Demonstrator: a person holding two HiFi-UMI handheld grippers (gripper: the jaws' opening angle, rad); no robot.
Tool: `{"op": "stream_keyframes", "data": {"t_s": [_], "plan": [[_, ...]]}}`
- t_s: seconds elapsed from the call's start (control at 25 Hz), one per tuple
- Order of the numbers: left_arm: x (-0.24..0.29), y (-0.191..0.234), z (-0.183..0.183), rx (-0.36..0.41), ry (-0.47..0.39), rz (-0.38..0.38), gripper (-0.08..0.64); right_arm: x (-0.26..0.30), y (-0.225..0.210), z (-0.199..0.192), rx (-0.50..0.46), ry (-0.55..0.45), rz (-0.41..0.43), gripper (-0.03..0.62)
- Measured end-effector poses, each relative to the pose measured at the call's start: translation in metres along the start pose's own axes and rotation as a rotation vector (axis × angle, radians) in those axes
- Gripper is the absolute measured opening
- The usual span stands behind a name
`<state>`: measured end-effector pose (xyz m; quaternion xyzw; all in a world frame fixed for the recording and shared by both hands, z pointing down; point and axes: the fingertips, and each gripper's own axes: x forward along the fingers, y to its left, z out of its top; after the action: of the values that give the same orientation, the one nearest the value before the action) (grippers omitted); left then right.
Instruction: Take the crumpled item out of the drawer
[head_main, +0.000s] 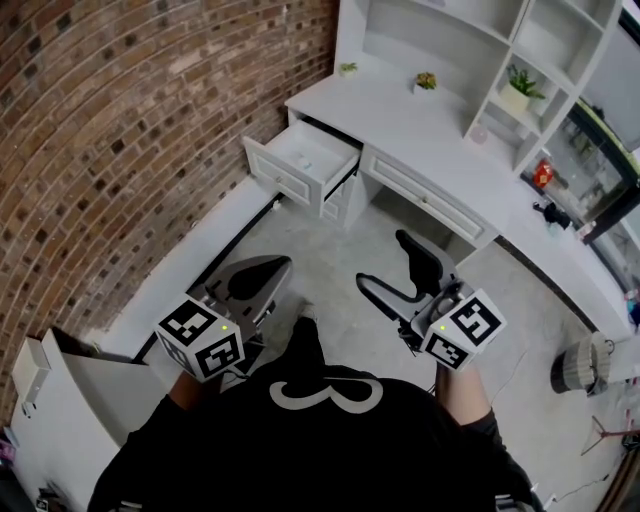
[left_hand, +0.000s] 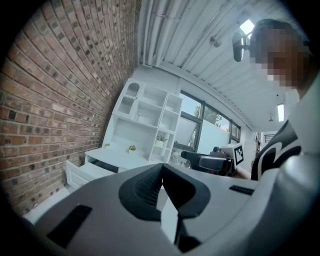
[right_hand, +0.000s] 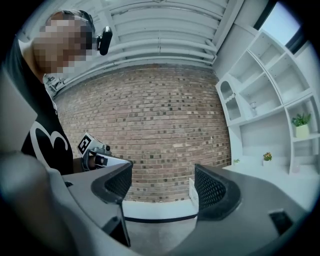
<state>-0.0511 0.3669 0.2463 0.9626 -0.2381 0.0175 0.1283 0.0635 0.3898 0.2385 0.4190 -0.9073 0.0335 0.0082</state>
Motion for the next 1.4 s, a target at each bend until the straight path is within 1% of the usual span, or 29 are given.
{"op": "stream_keyframes", "data": {"t_s": [0.2,0.36,0.52,0.72,0.92,1.16,1.4], "plan": [[0.021,0.041,0.002,-0.026,0.001,0.011,0.003,0.033,-0.03,-0.004,0.007,0.018,0.003,0.379],[0.043,0.082,0.008,-0.053,-0.001,0.026,0.003,0.067,-0.063,-0.007,0.025,0.032,0.005,0.379],[0.066,0.127,0.01,-0.09,0.026,0.042,0.003,0.107,-0.095,-0.013,0.056,0.063,0.018,0.379],[0.101,0.19,0.02,-0.12,0.049,0.065,0.003,0.16,-0.142,-0.021,0.086,0.103,0.029,0.379],[0.132,0.248,0.02,-0.158,0.081,0.085,0.003,0.21,-0.187,-0.036,0.124,0.152,0.033,0.38],[0.167,0.316,0.021,-0.177,0.099,0.112,0.003,0.268,-0.235,-0.054,0.153,0.195,0.046,0.38],[0.19,0.369,0.015,-0.179,0.115,0.126,0.003,0.312,-0.266,-0.075,0.154,0.246,0.04,0.38]]}}
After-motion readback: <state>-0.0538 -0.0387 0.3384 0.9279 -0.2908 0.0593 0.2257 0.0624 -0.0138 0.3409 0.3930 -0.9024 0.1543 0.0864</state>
